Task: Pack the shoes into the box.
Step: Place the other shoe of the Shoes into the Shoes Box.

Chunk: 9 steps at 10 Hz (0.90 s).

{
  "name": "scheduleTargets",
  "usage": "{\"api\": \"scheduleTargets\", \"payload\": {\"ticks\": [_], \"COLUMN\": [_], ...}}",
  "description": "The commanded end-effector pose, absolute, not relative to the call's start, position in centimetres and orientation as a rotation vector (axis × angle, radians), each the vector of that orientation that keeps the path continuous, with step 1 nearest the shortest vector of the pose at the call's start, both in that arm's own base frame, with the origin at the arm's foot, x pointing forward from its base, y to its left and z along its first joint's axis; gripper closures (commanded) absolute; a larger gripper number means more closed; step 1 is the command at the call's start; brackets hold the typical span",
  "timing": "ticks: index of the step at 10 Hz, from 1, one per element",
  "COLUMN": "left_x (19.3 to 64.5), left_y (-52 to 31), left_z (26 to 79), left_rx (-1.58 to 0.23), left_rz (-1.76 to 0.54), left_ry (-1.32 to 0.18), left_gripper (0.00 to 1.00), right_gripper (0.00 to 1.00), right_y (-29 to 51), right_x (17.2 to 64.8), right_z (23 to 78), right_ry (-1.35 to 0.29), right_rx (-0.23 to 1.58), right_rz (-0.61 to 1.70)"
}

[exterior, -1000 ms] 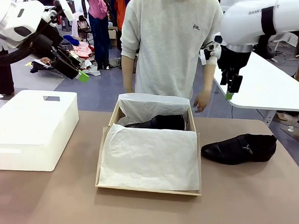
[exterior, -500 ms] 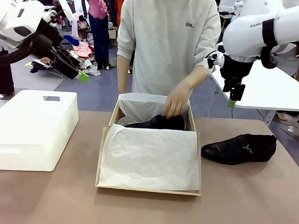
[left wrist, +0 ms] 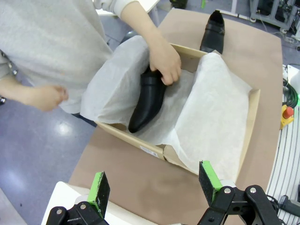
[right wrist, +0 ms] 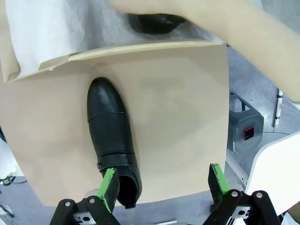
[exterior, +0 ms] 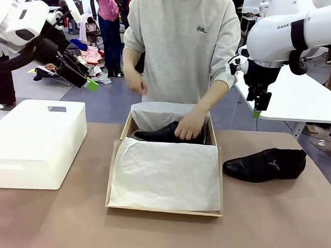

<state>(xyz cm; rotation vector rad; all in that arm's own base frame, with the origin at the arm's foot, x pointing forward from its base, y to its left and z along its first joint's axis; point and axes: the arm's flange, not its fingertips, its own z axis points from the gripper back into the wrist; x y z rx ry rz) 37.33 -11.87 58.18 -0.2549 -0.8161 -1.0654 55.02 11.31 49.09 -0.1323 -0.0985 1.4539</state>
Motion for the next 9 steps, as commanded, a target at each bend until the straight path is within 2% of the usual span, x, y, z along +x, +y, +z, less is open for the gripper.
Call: {"api": "scheduleTargets", "payload": {"ticks": [1,9], "left_x": [37.5,37.5], "left_y": [-11.7,-11.7], "left_z": [58.1,58.1], "left_rx": [-0.272,-0.272], "left_rz": [-1.079,-1.079], "left_ry": [-0.823,-0.823], "left_gripper": [0.00,0.00], "right_gripper": [0.00,0.00], "right_y": [11.3,1.1], "right_x": [55.0,54.0], "right_z": [49.1,44.4], "right_ry": [-0.099,-0.123], "right_rx": [-0.132,-0.137], "right_rz": [1.454,1.426]}}
